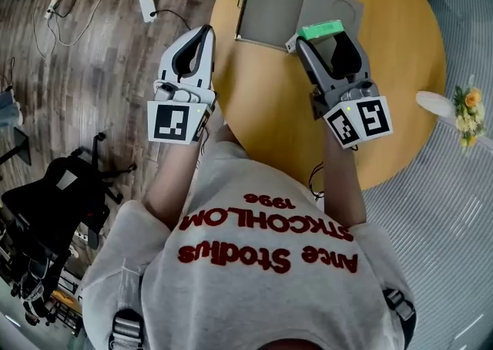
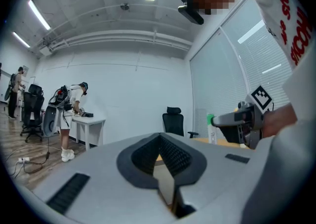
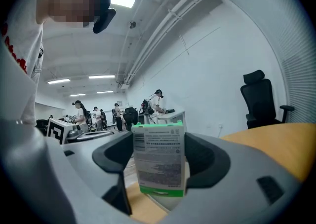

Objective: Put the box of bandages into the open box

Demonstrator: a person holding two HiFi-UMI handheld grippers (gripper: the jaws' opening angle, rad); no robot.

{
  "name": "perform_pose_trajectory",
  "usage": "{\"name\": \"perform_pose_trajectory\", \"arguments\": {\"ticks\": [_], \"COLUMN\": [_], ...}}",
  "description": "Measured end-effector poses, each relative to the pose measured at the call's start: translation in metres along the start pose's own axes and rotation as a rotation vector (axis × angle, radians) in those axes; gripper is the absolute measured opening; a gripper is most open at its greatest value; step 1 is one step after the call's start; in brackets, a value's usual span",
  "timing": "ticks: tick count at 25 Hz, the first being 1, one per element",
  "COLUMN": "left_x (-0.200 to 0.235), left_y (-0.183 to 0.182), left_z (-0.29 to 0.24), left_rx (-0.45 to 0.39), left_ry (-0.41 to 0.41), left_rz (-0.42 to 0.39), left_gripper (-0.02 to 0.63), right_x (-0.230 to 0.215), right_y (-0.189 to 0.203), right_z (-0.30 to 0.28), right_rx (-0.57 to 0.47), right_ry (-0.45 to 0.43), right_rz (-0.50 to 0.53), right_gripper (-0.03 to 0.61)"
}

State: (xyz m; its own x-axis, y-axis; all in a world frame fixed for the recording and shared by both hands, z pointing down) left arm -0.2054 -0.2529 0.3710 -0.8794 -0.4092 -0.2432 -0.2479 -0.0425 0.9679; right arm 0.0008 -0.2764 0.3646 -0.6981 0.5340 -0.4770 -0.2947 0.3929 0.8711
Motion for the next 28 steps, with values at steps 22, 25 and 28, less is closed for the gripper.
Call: {"name": "perform_pose_trajectory", "arguments": {"ticks": [22,25,28], "left_x": [0.039,0.038,0.037], "left_y": [0.046,0.047,0.047], "left_z": [-0.028,-0.028,-0.027], "left_rx": [0.084,0.089,0.080], "left_ry": [0.020,0.023,0.026], "left_rz": [0.054,0.050,0.045], "left_gripper": [0.006,0.006,0.006], "right_x": [-0.068,-0.068,-0.066], "right_y": [0.122,0.125,0.128], "right_z": [-0.096,-0.098,-0.099], "right_rx": [0.329,0.330,0.340], "right_ry": [0.217,0.220,0.219], "right_rz": [-0.139,-0.122,-0.102], "right_gripper": [0.328,0.328,0.328]}}
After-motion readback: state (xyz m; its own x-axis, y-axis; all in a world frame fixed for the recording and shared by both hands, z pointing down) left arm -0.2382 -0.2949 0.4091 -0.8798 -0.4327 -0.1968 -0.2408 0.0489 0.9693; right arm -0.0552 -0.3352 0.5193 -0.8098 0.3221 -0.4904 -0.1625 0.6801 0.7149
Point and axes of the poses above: the fingertips, and each gripper's own axes: z backward along the fingers, x to its left, y out of its underside, the point moved 3 cm from there along z, backward along the fingers, and after that the axes turned 14 degrees about -z, right-handed, at the moved point
